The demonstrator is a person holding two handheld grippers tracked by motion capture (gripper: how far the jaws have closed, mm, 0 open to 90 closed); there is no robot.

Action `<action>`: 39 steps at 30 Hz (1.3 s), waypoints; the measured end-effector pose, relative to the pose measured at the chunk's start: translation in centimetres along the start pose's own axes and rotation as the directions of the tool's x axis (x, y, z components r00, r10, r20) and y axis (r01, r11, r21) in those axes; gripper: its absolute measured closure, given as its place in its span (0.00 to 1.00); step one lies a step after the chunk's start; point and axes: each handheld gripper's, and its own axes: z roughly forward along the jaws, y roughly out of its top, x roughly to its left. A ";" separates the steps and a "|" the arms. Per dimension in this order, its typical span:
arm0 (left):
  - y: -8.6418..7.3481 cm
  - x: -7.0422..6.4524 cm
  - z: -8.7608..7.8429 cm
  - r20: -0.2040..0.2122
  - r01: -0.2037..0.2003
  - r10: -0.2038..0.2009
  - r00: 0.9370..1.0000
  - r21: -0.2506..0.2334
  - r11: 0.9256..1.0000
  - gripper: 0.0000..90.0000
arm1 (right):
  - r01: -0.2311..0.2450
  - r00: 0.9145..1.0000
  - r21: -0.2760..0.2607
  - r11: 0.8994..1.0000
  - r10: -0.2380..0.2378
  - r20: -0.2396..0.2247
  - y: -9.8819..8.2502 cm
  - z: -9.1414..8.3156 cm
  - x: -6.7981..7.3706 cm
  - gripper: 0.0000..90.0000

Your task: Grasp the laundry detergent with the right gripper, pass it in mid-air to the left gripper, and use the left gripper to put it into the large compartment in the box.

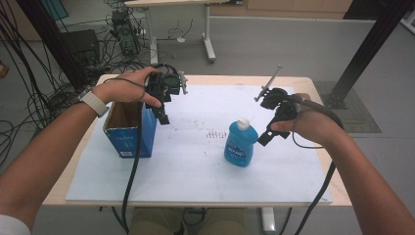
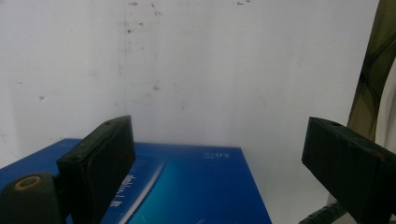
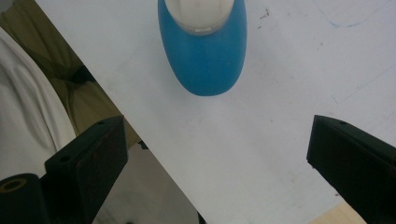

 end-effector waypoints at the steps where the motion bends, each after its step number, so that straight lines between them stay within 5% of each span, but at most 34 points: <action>1: 0.0 0.0 0.0 0.000 -0.001 0.001 1.000 0.001 1.000 0.11 | -0.001 1.000 0.001 1.000 0.001 -0.001 0.0 0.1 0.0 0.06; 23: 0.0 0.1 0.4 0.005 0.002 -0.002 1.000 0.001 1.000 0.11 | 0.000 1.000 -0.068 0.998 0.001 0.008 -0.2 2.4 0.3 0.06; 39: 0.0 0.1 0.5 0.006 0.006 -0.006 1.000 0.001 1.000 0.11 | 0.003 1.000 -0.068 0.998 -0.004 -0.003 0.3 3.8 0.6 0.06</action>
